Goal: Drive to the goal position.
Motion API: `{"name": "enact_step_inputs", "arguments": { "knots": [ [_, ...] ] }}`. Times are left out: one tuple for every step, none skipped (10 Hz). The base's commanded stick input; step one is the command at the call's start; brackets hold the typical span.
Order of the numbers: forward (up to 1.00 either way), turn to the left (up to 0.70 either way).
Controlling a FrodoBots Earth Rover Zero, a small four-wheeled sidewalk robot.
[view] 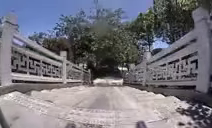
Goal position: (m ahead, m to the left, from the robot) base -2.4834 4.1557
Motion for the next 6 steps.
{"name": "enact_step_inputs", "arguments": {
  "knots": [
    [0.45,0.0],
    [0.45,0.0],
    [0.45,0.0],
    [0.45,0.22],
    [0.45,0.24],
    [0.45,0.02]
  ]
}}
